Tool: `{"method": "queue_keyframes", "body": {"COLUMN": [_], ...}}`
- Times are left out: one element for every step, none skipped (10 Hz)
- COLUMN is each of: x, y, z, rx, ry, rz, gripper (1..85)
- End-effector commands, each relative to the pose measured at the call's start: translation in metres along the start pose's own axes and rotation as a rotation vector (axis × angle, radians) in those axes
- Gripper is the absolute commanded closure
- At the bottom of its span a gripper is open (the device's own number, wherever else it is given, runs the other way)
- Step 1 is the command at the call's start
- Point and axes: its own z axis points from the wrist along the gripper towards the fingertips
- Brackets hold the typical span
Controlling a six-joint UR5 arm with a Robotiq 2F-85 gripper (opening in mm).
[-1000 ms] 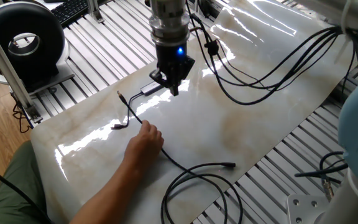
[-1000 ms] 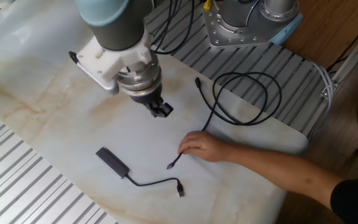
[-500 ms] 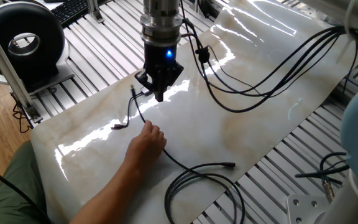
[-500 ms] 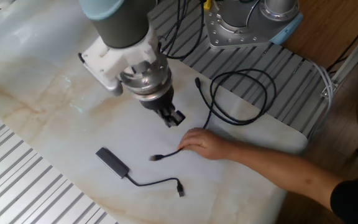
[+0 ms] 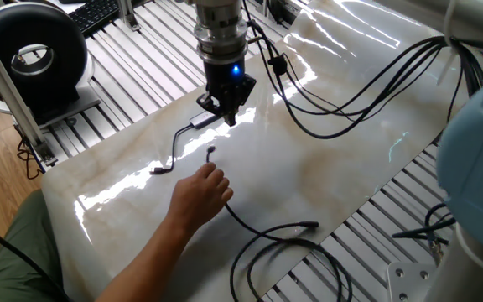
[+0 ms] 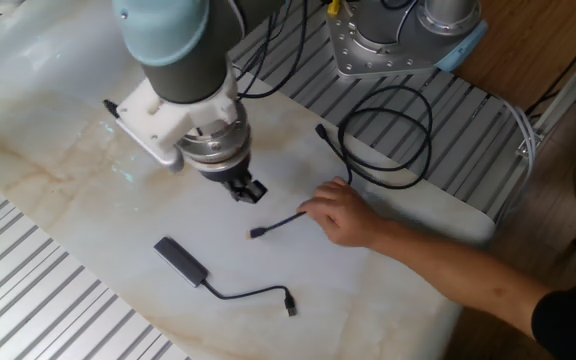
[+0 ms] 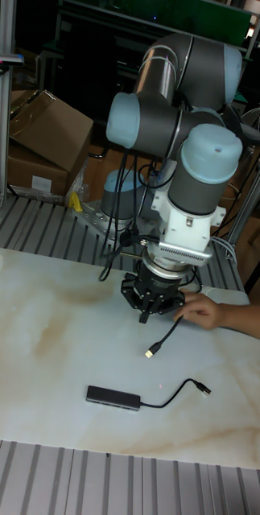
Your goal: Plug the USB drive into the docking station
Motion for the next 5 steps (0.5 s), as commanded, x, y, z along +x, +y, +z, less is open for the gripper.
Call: {"method": "queue_keyframes", "body": {"x": [-0.005, -0.003, -0.002, -0.003, -0.011], "y": [0.007, 0.017, 0.016, 0.019, 0.019], "z": [0.001, -0.004, -0.007, -0.009, -0.009], "rx": [-0.093, -0.136, -0.137, -0.144, -0.134], "ry": [-0.004, -0.023, -0.038, -0.046, -0.083], "rz": [0.025, -0.005, -0.04, -0.047, -0.063], "gripper": [84.3, 84.3, 84.3, 81.0, 72.7]}}
